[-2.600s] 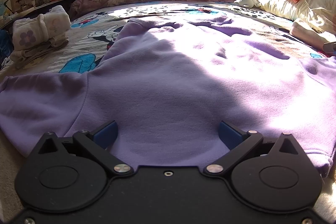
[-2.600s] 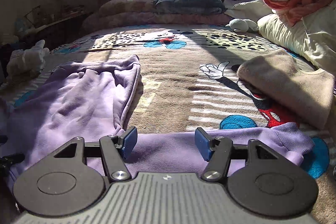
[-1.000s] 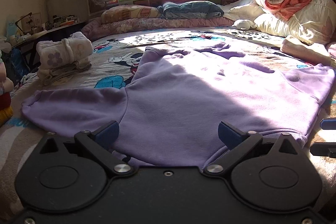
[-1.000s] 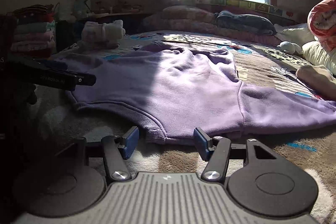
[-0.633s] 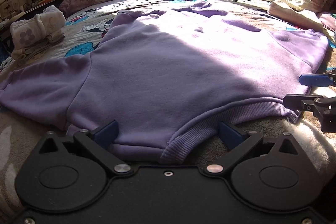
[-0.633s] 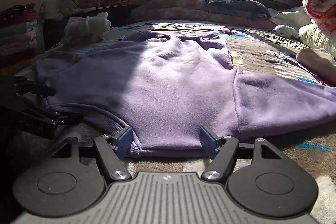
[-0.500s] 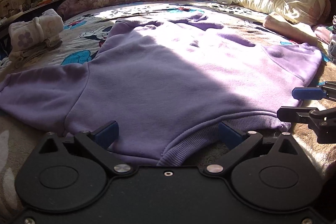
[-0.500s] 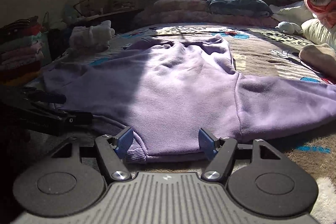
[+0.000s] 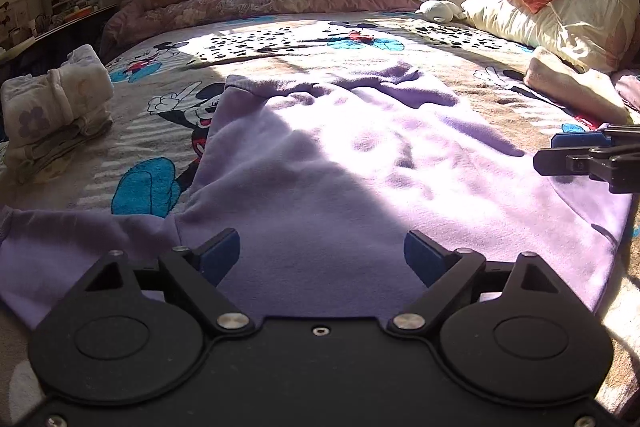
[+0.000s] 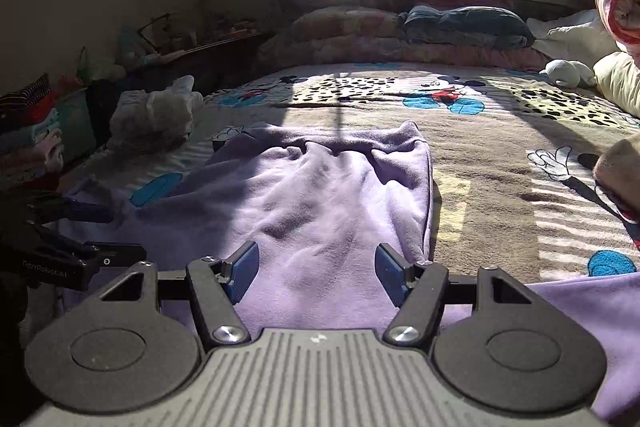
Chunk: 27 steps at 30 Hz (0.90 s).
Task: Fold clothes
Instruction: 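Grasp the ribbed hem with the left gripper while the right gripper grasps it too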
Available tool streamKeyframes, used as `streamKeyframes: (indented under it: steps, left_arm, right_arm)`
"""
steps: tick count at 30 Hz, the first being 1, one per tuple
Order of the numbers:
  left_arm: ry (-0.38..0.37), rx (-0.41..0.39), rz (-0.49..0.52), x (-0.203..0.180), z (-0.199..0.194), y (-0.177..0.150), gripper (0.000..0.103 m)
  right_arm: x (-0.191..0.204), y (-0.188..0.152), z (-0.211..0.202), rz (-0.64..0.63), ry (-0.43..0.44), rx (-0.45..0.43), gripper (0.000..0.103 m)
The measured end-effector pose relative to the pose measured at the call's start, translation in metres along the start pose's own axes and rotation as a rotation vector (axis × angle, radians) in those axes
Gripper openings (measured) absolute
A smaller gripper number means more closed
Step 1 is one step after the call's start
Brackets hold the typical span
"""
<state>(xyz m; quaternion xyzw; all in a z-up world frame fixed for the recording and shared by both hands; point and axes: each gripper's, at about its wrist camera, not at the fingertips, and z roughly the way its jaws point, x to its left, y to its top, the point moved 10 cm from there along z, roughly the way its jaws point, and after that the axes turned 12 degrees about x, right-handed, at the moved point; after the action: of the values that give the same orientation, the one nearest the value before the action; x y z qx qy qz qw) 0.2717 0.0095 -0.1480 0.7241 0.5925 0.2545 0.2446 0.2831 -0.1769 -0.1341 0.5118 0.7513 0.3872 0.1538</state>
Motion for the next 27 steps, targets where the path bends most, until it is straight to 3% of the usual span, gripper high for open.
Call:
streamKeyframes:
  steps: [4,7,10,17,22,27]
  left_arm:
    - [0.051,-0.031,0.087,0.019,0.014,0.049,0.086]
    - [0.070,-0.007,0.128,0.033,0.045,0.076,0.072]
    - [0.078,0.027,0.147,0.049,0.077,0.099,0.068]
    - [-0.109,0.116,-0.105,0.100,0.130,0.131,0.063]
    - [-0.244,0.153,-0.266,0.118,0.154,0.149,0.061]
    - [-0.315,0.183,-0.348,0.126,0.178,0.160,0.059]
  right_arm:
    - [-0.009,0.034,0.024,-0.013,0.009,0.011,0.065]
    - [-0.019,0.058,0.042,-0.016,0.002,0.019,0.065]
    - [-0.038,0.077,0.057,0.048,0.012,0.017,0.065]
    - [-0.109,0.105,0.104,0.370,0.107,0.020,0.065]
    - [-0.131,0.108,0.134,0.466,0.145,0.041,0.065]
    - [-0.148,0.111,0.162,0.539,0.188,0.062,0.065]
